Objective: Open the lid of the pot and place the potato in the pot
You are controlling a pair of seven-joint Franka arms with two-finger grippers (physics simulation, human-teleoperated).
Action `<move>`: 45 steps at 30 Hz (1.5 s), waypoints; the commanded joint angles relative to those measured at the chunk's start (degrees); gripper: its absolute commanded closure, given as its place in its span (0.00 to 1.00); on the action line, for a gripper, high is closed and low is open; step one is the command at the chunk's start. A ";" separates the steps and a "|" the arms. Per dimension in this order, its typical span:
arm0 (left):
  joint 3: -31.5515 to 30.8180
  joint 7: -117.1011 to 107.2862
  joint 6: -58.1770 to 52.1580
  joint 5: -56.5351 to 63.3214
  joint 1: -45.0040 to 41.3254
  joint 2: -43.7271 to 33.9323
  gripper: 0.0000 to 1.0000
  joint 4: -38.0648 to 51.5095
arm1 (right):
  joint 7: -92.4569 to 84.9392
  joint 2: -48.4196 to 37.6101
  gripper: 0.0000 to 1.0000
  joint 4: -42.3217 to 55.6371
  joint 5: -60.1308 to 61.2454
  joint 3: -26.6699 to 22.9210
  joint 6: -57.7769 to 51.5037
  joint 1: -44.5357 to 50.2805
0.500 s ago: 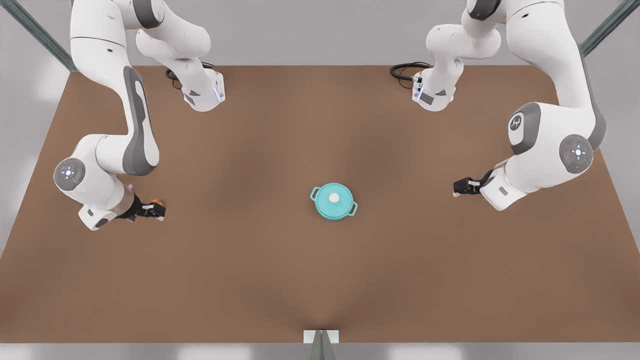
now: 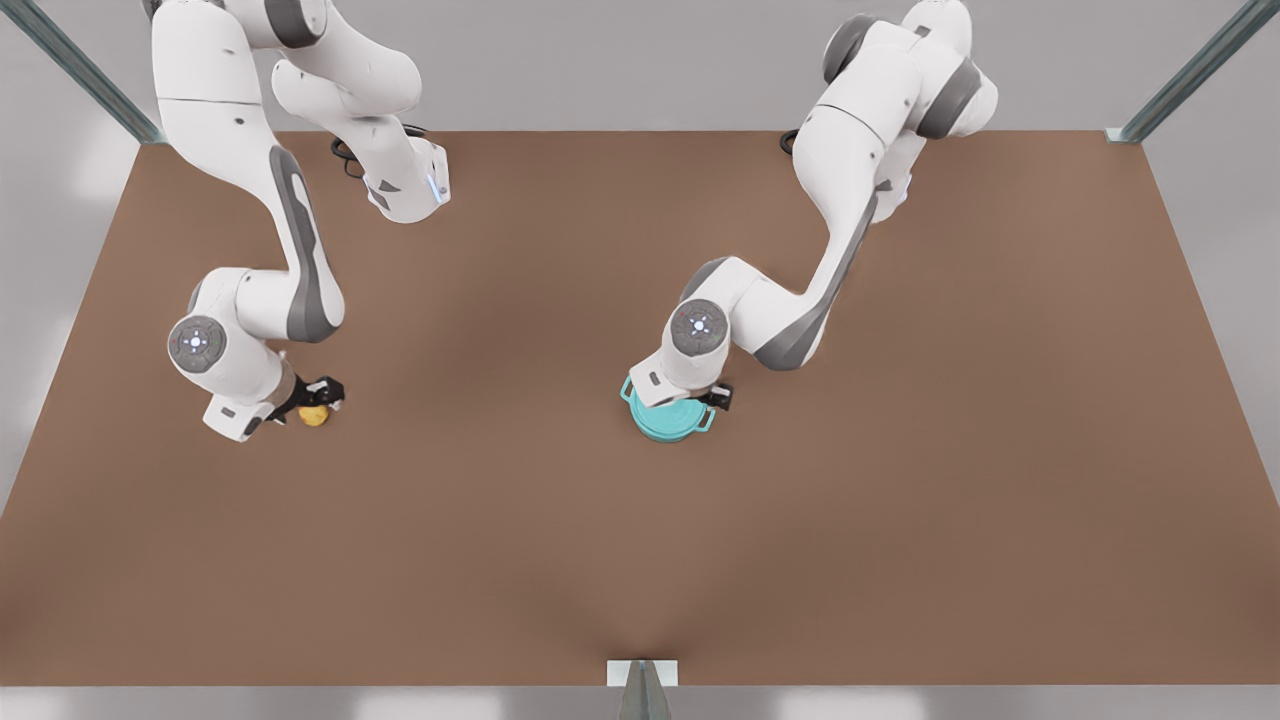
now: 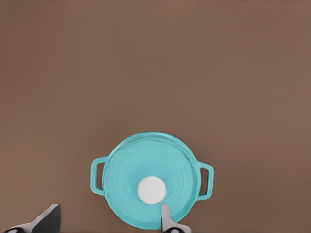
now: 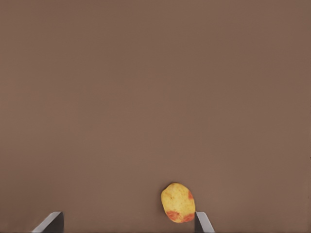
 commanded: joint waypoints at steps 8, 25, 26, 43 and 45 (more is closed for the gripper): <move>-0.02 -31.47 13.34 1.36 -1.81 1.22 0.00 -7.62 | -31.10 7.33 0.00 0.81 -0.04 -0.36 11.20 -3.04; 0.34 -33.32 14.92 2.15 -3.22 2.88 0.64 -9.21 | -36.21 7.69 0.00 -7.62 -0.04 -0.10 18.14 -5.24; 0.34 -33.14 14.74 2.15 -3.22 2.79 0.73 -9.12 | -36.29 7.25 0.00 -8.94 -0.04 -0.10 20.07 -5.41; 1.39 10.89 5.34 8.13 20.16 10.61 0.60 -1.04 | -37.44 10.76 0.00 -10.44 -0.04 -0.10 26.40 -6.82; 1.39 10.89 5.34 8.13 20.16 10.53 0.00 -0.95 | -37.44 10.76 0.01 -10.44 -0.04 -0.01 26.40 -6.55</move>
